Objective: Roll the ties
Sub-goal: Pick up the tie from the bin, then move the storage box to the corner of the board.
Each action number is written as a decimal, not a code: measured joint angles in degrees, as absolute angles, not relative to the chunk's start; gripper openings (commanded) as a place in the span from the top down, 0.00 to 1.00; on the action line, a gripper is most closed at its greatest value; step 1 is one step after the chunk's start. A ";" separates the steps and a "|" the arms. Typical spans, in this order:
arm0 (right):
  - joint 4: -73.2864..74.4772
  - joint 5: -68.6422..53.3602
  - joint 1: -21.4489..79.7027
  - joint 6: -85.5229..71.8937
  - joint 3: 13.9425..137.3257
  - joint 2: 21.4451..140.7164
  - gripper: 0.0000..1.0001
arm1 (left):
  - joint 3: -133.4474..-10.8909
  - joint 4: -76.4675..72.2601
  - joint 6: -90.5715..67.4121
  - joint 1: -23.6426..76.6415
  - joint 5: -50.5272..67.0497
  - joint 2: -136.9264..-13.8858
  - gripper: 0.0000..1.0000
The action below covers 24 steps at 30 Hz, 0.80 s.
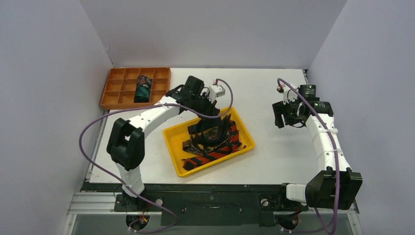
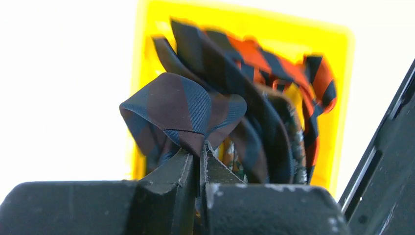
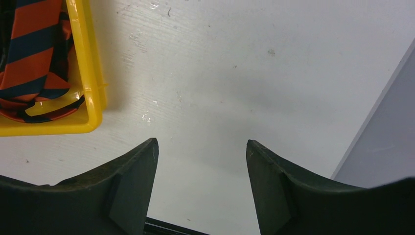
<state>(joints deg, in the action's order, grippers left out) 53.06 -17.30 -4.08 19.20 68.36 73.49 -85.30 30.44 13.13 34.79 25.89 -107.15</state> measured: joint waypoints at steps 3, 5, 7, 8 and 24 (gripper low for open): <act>53.45 -18.04 -4.08 19.62 69.56 73.52 0.38 | -89.52 30.72 11.53 33.01 26.33 -102.30 1.00; 53.74 -18.79 -4.01 20.08 70.48 73.60 0.38 | -94.00 30.55 10.04 30.92 26.74 -99.44 1.00; 53.82 -19.33 -3.64 20.49 71.20 73.76 0.38 | -99.18 30.13 8.23 28.21 27.14 -97.23 1.00; 53.93 -19.57 -3.33 20.67 71.50 73.84 0.39 | -101.73 29.80 7.27 26.72 27.31 -96.33 1.00; 56.16 -19.11 18.76 29.65 72.58 74.50 0.39 | -127.11 23.51 -9.85 7.22 17.69 -90.80 1.00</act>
<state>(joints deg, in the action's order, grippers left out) 56.16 -19.11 18.76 29.65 72.58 74.50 -127.11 23.51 -9.85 7.22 17.69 -90.80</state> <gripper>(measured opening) 0.611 0.011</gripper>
